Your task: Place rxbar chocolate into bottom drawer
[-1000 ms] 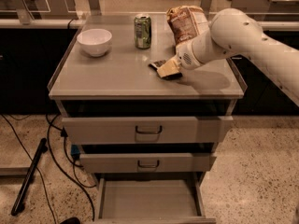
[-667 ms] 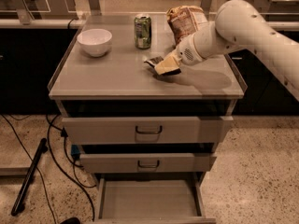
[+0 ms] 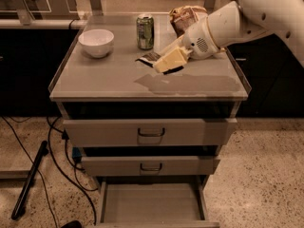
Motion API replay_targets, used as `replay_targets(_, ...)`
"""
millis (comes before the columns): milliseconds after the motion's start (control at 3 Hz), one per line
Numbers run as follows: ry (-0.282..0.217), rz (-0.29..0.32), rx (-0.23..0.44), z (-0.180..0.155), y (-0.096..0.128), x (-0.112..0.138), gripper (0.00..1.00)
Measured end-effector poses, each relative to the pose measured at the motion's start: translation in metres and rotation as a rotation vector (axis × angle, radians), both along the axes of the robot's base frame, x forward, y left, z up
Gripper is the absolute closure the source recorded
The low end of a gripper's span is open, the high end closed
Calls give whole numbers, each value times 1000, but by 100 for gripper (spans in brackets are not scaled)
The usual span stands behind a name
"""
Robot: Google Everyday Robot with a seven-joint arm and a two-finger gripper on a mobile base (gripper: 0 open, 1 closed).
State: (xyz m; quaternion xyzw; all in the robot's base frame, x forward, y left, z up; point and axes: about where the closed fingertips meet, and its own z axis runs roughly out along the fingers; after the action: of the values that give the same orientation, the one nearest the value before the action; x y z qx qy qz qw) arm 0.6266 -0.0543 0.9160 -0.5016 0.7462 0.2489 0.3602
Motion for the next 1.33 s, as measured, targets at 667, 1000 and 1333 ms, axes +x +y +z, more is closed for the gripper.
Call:
replay_targets(667,4,29,0,4,-8,-46,100)
replay_targets(1000,-14,67,-3,-32,-27,-133,100)
replay_targets(1333,-14,67,-3,-32,-27,-133,100)
